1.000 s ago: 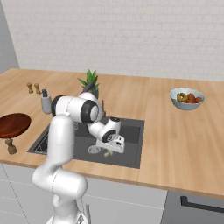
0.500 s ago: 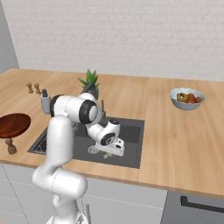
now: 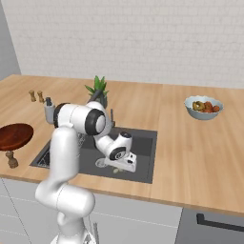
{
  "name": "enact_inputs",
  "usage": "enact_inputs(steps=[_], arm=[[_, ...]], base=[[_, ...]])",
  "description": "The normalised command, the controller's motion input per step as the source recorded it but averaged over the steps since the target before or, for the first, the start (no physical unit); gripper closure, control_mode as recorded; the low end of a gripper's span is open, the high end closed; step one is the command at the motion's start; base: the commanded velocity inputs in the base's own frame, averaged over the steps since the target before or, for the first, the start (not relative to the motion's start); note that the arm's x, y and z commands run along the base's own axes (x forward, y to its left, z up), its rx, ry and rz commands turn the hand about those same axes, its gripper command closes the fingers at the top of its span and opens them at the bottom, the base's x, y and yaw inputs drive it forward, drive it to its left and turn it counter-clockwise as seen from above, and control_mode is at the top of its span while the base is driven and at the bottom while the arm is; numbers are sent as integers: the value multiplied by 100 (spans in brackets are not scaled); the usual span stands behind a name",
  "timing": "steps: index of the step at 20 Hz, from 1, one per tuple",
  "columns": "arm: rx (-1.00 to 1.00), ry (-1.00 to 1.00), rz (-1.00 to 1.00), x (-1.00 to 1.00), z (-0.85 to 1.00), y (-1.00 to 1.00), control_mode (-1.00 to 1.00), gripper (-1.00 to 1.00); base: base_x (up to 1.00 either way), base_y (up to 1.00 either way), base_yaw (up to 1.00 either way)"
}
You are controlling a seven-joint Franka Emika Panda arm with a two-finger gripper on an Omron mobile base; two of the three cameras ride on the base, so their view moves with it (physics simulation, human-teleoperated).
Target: Pick the mushroom from the sink and place it in the bowl. Then pick the bowl and place it in the microwave. Then close the microwave door and press the start button.
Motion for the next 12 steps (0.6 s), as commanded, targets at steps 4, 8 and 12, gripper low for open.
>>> enact_inputs(steps=[4, 8, 12], arm=[[-5, -25, 0, -51, 48, 0, -100, 100], [-8, -26, 0, -55, 100, 0, -100, 100], [-6, -17, 0, -44, 100, 0, -100, 100]], base=[[0, 0, 0], [0, 0, 0], [0, 0, 0]])
